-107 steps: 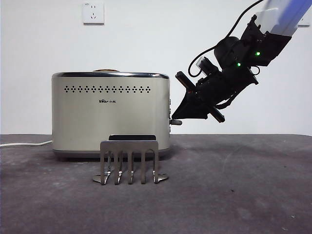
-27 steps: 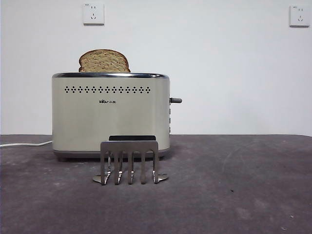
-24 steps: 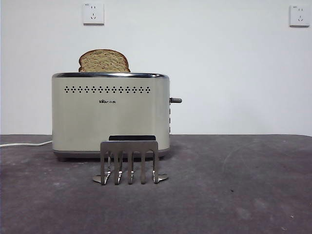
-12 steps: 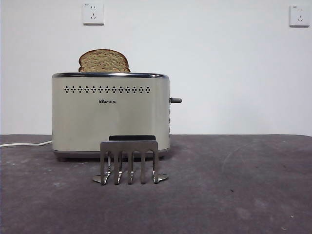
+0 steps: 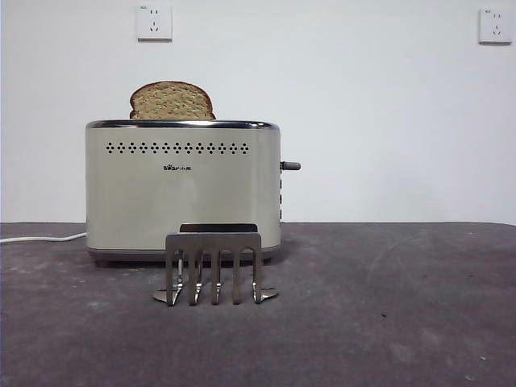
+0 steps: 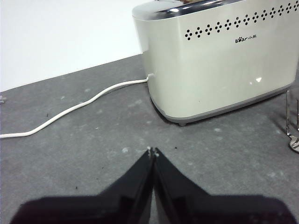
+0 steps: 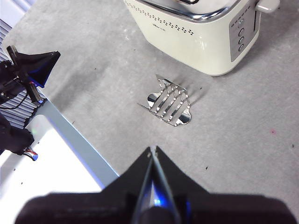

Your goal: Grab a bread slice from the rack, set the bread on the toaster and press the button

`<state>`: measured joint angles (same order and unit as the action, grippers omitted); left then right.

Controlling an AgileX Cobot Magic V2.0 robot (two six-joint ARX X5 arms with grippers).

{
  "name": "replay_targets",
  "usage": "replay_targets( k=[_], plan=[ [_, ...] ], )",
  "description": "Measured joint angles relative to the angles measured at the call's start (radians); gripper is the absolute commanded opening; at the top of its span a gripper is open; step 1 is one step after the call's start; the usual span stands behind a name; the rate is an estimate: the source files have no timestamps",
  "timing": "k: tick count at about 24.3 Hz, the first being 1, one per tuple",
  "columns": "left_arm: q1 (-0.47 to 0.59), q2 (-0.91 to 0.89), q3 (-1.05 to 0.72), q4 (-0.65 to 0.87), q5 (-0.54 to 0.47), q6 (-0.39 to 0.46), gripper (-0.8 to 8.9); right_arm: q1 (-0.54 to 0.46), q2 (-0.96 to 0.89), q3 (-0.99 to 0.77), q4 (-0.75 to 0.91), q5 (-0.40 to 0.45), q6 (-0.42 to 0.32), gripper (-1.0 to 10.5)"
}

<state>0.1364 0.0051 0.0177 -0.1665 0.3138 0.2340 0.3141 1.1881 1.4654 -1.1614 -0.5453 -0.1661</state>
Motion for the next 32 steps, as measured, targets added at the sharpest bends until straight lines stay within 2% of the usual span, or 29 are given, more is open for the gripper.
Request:
replay_targets(
  k=[13, 15, 18, 21, 24, 27, 32],
  plan=[
    [0.0, 0.0, 0.0, 0.0, 0.0, 0.0, -0.04, -0.002, 0.0, 0.0, 0.007, 0.005, -0.014, 0.0],
    [0.0, 0.0, 0.0, 0.0, 0.0, 0.0, -0.04, -0.04, -0.03, -0.002, 0.06, 0.003, -0.054, 0.0],
    [0.0, 0.0, 0.0, 0.0, 0.0, 0.0, -0.04, -0.105, -0.168, -0.029, 0.217, 0.0, -0.069, 0.0],
    [0.0, 0.0, 0.0, 0.0, 0.0, 0.0, -0.04, -0.171, -0.331, -0.144, 0.383, 0.005, -0.037, 0.0],
    [0.0, 0.0, 0.0, 0.0, 0.0, 0.0, -0.04, -0.23, -0.494, -0.357, 0.567, 0.092, -0.004, 0.0],
    [0.0, 0.0, 0.0, 0.0, 0.0, 0.0, -0.04, -0.248, -0.61, -0.548, 0.756, 0.153, 0.032, 0.0],
    [0.0, 0.0, 0.0, 0.0, 0.0, 0.0, -0.04, -0.261, -0.773, -0.828, 0.998, 0.197, 0.083, 0.0]
  ],
)
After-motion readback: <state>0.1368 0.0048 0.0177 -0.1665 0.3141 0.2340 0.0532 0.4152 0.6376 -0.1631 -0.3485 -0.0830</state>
